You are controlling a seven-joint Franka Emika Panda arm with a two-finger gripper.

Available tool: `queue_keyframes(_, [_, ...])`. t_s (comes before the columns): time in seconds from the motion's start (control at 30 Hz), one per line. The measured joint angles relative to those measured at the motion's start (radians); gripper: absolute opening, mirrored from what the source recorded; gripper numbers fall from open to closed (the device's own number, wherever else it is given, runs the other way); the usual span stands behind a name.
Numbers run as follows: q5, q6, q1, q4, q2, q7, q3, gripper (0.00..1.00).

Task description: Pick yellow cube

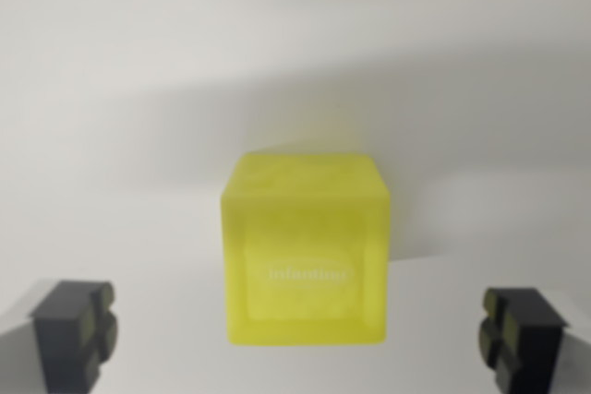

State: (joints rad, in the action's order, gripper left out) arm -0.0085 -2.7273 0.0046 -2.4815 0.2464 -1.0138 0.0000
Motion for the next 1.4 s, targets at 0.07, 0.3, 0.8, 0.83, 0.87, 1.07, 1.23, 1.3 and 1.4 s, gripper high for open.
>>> queue_keyframes(0.07, [0.001, -0.010, 0.000, -0.004, 0.006, -0.003, 0.000, 1.00])
queue_keyframes(0.3, [0.003, -0.047, 0.002, -0.018, 0.029, -0.013, 0.000, 1.00])
queue_keyframes(0.8, [0.007, -0.086, 0.004, -0.034, 0.053, -0.026, 0.000, 1.00])
queue_keyframes(0.83, [0.007, -0.088, 0.004, -0.033, 0.055, -0.026, 0.000, 1.00])
queue_keyframes(0.87, [0.007, -0.092, 0.004, -0.033, 0.059, -0.026, 0.000, 1.00])
queue_keyframes(1.07, [0.007, -0.115, 0.004, -0.027, 0.089, -0.026, 0.000, 1.00])
queue_keyframes(1.23, [0.007, -0.135, 0.004, -0.022, 0.114, -0.026, 0.000, 1.00])
queue_keyframes(1.3, [0.007, -0.142, 0.004, -0.020, 0.124, -0.026, 0.000, 1.00])
queue_keyframes(1.4, [0.007, -0.154, 0.004, -0.016, 0.139, -0.026, 0.000, 1.00])
